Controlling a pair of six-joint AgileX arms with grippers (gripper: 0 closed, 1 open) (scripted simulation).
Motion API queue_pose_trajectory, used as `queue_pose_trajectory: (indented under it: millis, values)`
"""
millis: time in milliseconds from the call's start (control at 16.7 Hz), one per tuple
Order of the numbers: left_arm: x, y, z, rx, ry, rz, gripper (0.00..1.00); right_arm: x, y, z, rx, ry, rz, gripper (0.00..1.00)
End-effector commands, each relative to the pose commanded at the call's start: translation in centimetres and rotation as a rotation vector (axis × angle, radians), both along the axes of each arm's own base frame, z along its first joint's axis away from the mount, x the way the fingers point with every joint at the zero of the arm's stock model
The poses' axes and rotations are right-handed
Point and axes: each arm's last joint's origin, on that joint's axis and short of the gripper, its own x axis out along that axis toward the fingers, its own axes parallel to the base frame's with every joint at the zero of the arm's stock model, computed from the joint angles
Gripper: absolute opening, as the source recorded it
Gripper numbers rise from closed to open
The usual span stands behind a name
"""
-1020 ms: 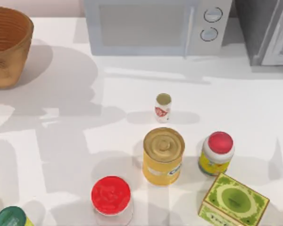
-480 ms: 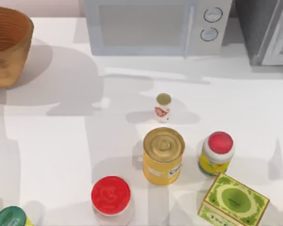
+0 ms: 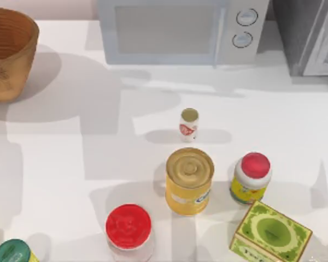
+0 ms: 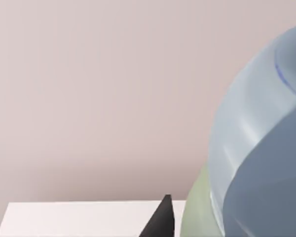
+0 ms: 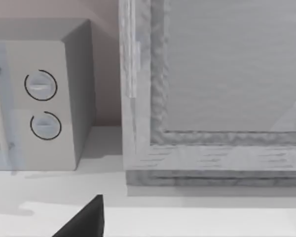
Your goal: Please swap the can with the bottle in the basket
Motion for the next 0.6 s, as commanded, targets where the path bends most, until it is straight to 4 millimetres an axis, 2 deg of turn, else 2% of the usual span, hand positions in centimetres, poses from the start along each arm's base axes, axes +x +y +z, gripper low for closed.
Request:
queue_pose_trajectory:
  millis: [300, 600]
  values:
    - [0.67, -0.11, -0.62, 0.001, -0.004, -0.001, 0.0, 0.0, 0.0, 0.0, 0.0, 0.0, 0.0, 1.0]
    - [0.67, -0.11, -0.62, 0.001, -0.004, -0.001, 0.38, 0.0, 0.0, 0.0, 0.0, 0.0, 0.0, 1.0]
